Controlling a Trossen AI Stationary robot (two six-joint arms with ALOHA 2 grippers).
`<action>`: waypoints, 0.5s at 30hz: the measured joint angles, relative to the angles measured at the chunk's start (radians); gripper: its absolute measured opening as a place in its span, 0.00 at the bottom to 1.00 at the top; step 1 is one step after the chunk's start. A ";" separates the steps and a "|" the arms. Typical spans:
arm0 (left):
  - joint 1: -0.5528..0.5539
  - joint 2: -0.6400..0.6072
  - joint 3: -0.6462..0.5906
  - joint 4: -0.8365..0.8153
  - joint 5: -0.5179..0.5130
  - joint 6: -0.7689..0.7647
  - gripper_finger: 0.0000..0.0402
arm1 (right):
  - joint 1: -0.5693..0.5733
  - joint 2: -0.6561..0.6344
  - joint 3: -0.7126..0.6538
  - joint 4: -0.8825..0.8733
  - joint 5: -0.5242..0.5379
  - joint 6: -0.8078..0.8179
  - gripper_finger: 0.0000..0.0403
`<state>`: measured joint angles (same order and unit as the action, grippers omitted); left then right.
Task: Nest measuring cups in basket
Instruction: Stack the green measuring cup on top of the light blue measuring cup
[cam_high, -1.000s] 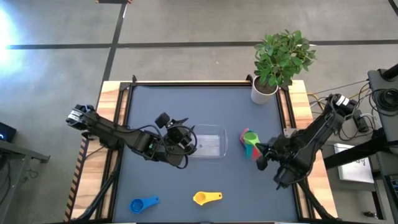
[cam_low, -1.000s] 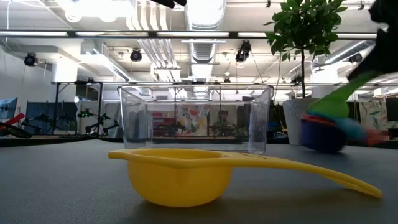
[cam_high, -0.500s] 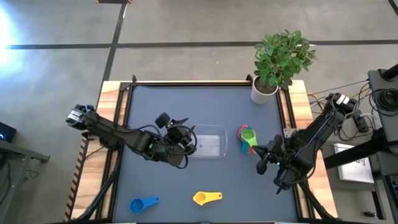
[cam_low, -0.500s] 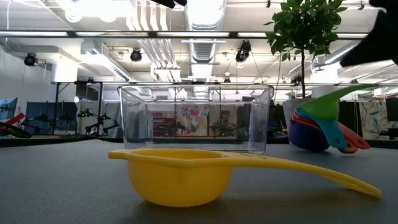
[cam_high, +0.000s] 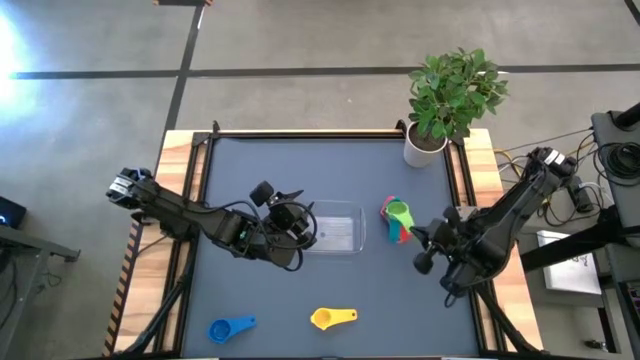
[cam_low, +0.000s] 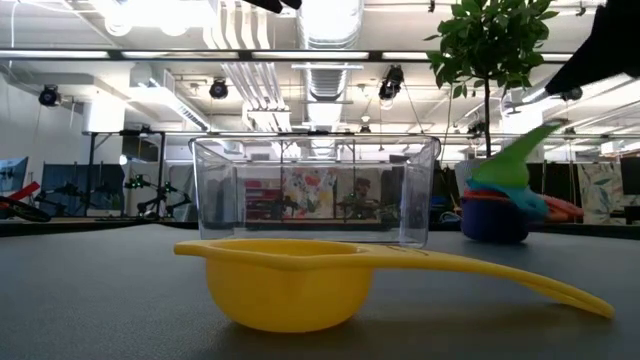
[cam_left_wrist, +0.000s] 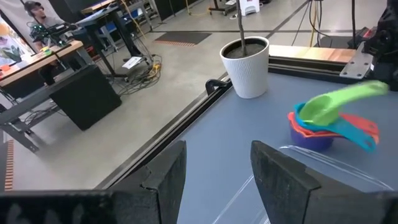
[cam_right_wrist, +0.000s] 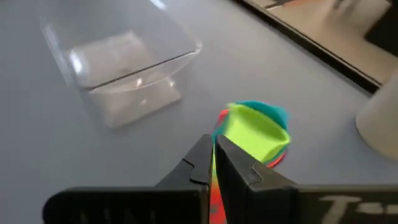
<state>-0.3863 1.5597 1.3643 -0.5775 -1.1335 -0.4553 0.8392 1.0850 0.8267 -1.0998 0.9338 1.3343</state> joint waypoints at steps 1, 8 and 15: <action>0.000 0.000 0.000 0.000 0.000 0.000 0.40 | 0.001 -0.002 0.016 0.002 -0.021 -0.050 0.02; 0.000 0.000 0.000 -0.016 0.001 0.000 0.40 | 0.007 0.022 0.183 0.027 -0.176 -0.222 0.02; 0.007 0.000 -0.002 -0.014 0.001 0.000 0.40 | 0.018 0.082 0.271 -0.034 -0.172 -0.442 0.02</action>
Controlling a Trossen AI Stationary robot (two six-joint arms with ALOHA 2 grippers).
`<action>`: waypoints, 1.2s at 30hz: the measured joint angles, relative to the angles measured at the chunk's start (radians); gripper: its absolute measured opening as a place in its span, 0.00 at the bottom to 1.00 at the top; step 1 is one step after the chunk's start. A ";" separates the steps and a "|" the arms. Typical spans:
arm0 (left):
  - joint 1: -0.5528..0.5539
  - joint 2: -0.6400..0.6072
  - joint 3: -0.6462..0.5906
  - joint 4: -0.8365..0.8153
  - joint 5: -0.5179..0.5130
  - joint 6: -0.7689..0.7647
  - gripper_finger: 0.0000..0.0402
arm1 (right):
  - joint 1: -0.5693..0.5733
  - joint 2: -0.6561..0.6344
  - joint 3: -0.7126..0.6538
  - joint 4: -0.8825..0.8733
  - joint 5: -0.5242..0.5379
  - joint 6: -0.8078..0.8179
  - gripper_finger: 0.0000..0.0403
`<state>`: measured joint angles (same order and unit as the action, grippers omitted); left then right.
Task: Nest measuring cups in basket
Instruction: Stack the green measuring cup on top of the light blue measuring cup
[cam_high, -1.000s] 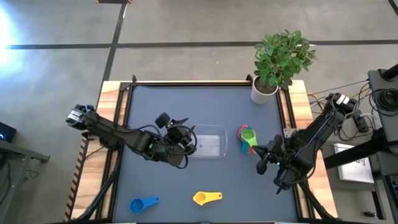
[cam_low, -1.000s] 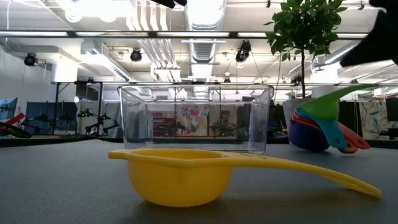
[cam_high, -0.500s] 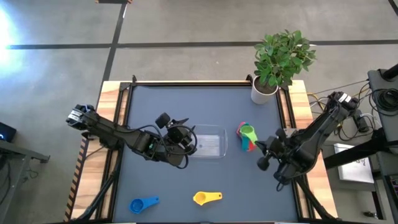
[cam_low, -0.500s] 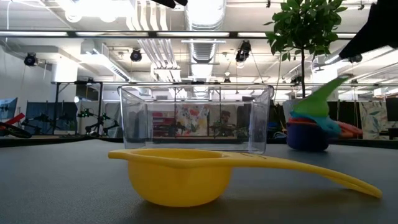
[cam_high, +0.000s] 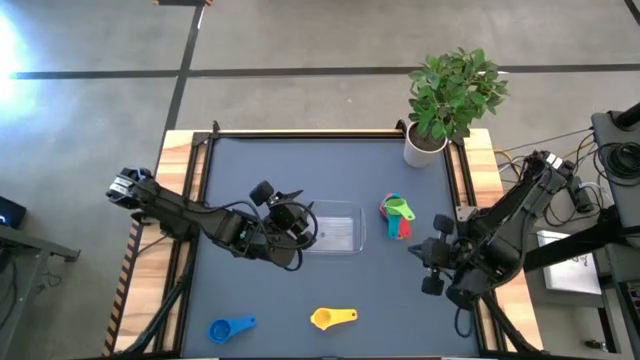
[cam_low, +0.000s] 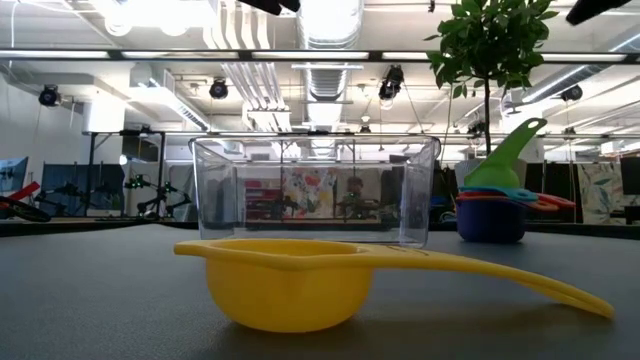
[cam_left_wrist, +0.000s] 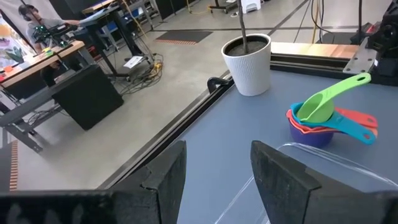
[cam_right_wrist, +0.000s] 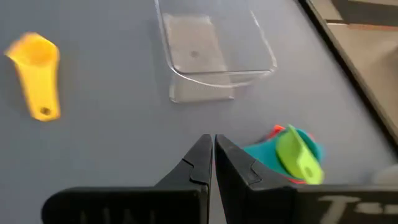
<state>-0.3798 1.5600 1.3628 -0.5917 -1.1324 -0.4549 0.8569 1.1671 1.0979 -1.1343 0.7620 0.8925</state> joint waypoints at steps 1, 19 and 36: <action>0.000 0.000 -0.003 0.000 0.000 0.000 0.40 | -0.006 0.007 0.003 -0.022 0.000 0.001 0.02; 0.009 0.000 -0.055 0.008 -0.001 -0.010 0.40 | -0.078 0.033 -0.080 -0.161 0.024 -0.005 0.47; 0.015 0.000 -0.057 0.008 -0.001 -0.007 0.40 | -0.189 0.033 -0.216 -0.152 0.078 -0.071 0.42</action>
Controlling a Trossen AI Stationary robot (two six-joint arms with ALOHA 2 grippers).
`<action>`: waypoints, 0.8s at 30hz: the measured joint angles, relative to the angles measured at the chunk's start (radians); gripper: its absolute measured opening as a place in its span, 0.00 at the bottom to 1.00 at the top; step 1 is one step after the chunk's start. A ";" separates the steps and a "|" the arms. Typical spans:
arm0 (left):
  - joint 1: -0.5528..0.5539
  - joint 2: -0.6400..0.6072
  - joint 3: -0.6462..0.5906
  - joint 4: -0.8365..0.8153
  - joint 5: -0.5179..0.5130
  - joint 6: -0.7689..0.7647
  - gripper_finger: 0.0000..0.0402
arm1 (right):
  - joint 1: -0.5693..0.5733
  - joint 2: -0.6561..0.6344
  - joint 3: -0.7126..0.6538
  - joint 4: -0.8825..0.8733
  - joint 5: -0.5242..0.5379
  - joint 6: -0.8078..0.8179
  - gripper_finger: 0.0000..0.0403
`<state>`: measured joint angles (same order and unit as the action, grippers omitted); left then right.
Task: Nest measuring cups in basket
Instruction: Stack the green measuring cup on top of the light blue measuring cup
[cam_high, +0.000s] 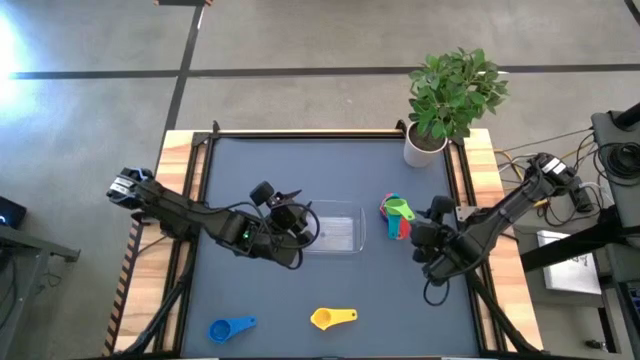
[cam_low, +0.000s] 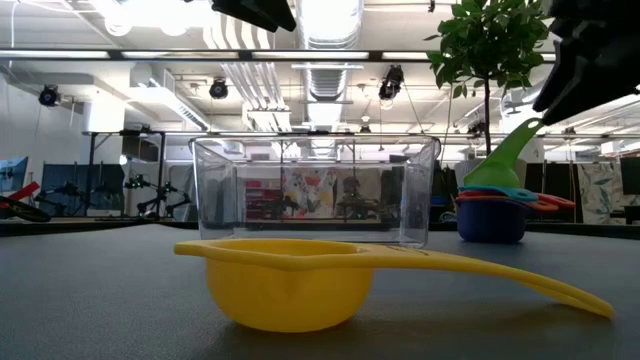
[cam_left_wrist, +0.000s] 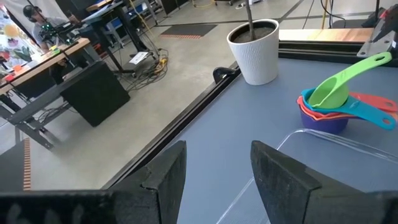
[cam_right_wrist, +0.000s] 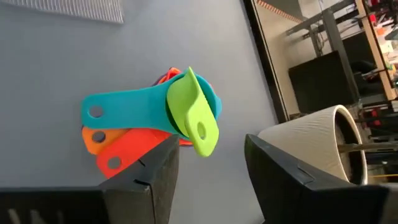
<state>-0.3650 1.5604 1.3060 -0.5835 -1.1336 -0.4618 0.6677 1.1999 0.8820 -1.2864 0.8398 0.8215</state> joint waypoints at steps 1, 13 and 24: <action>0.001 0.000 0.000 0.000 0.000 0.000 0.40 | -0.007 0.000 -0.007 0.012 -0.001 -0.006 0.40; 0.003 0.000 0.000 0.002 0.000 0.000 0.40 | -0.069 0.000 -0.053 0.119 0.050 -0.058 0.25; 0.003 0.000 0.000 0.002 0.000 0.000 0.40 | -0.091 0.000 -0.053 0.118 0.061 -0.074 0.02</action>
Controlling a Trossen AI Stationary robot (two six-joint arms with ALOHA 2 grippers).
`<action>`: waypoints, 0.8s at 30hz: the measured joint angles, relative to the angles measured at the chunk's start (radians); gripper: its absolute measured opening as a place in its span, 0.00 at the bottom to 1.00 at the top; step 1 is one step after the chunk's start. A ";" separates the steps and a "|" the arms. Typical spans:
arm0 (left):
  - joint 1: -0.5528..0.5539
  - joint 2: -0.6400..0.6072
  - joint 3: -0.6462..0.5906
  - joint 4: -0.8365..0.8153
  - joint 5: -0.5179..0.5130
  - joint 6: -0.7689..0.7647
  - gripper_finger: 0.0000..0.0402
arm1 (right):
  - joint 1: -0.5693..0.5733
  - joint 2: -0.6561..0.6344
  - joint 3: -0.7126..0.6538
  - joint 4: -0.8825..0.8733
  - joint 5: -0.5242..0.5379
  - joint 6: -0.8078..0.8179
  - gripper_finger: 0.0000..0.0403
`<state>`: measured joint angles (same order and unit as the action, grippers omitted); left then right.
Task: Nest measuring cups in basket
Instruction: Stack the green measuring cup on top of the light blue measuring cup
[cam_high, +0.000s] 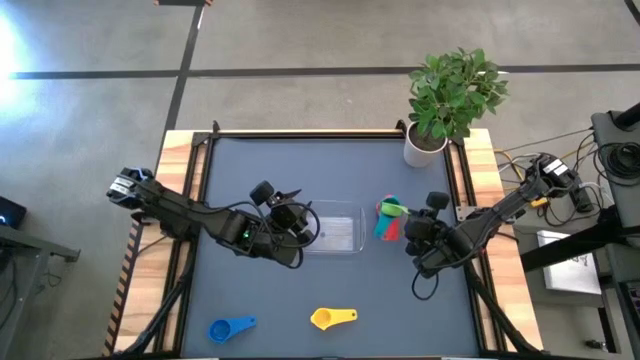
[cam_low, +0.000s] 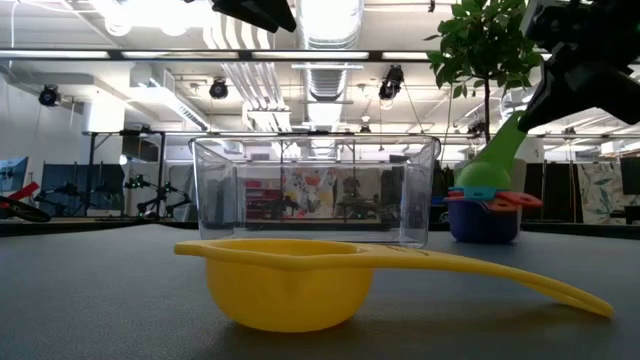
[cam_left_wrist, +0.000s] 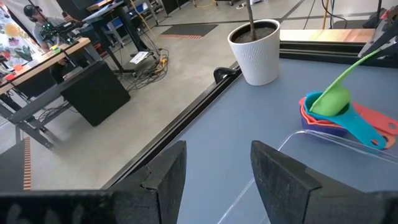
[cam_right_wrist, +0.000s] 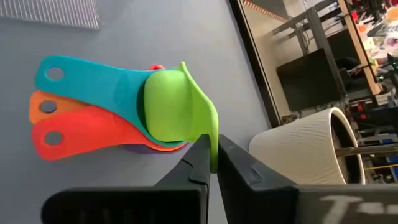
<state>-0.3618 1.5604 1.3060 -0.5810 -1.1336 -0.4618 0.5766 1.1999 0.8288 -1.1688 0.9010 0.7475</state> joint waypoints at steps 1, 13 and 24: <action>0.000 0.000 0.000 0.000 0.000 0.000 0.40 | 0.000 0.000 0.000 0.000 0.007 0.000 0.02; 0.000 0.000 0.000 -0.001 0.000 -0.001 0.40 | 0.000 0.000 0.102 -0.012 0.094 -0.094 0.02; -0.001 0.000 -0.009 -0.003 0.000 -0.012 0.40 | 0.000 0.129 0.191 -0.216 0.149 -0.062 0.02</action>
<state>-0.3630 1.5600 1.2971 -0.5836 -1.1332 -0.4741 0.5770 1.3288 1.0198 -1.3844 1.0495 0.6858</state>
